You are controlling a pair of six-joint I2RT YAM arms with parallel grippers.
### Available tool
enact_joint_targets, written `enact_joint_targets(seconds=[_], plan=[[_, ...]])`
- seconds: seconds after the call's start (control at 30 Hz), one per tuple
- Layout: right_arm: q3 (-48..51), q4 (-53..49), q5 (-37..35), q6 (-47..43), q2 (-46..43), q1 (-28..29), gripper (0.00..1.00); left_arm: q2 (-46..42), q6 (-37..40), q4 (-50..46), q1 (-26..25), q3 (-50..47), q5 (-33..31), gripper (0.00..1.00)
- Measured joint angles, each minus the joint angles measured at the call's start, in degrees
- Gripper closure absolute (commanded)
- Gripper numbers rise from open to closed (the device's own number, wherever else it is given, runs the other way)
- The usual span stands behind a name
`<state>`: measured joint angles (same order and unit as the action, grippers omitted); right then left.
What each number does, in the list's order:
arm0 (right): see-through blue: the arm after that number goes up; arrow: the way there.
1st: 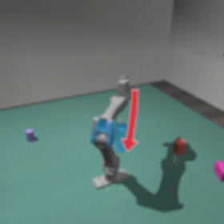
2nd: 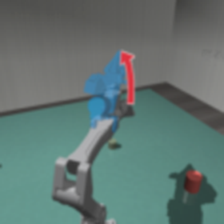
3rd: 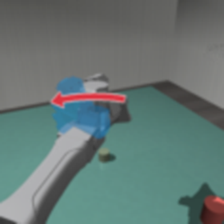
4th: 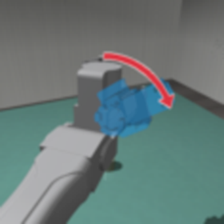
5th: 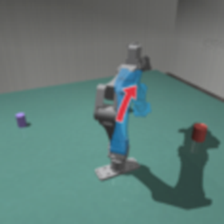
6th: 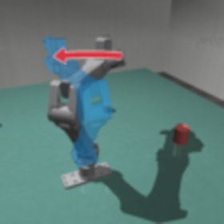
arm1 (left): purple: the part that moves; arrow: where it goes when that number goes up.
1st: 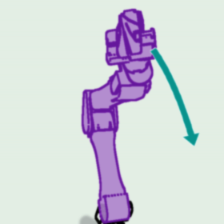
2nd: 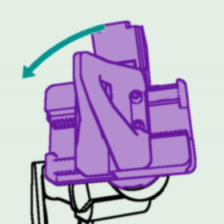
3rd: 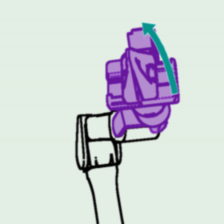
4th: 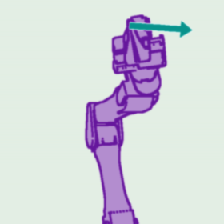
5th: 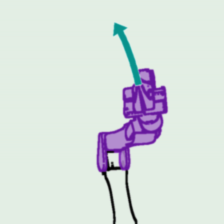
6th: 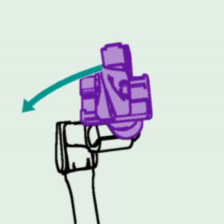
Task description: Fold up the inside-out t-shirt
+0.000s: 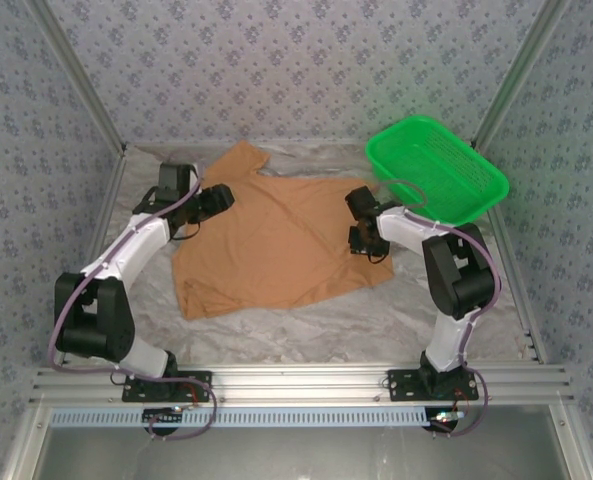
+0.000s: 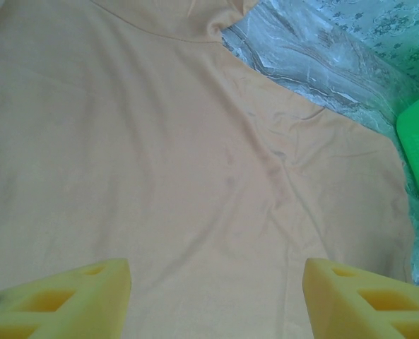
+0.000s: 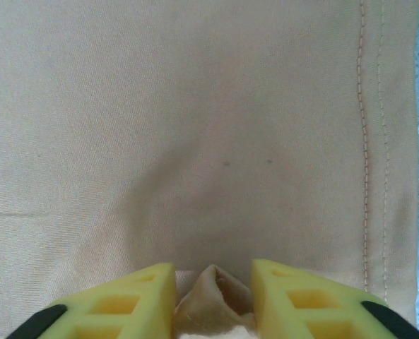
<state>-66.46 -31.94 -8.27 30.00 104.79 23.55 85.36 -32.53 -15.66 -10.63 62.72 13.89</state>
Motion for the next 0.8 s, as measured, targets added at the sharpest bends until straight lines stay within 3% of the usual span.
enact_joint_targets(seconds=[0.3,0.5,0.8], plan=[[1.9,-1.1,-1.6,0.1,-3.8,0.2,0.88,-2.2,0.6,-1.7,0.0,-1.5,-0.5,0.35],[6.4,-3.2,-2.1,0.3,-11.5,0.4,0.88,-7.5,0.5,-6.9,-0.1,-5.6,-0.7,0.35],[19.3,-9.1,-1.1,4.7,-27.5,3.8,0.88,-23.1,-1.5,-21.9,-1.9,-19.9,-2.5,0.36]])
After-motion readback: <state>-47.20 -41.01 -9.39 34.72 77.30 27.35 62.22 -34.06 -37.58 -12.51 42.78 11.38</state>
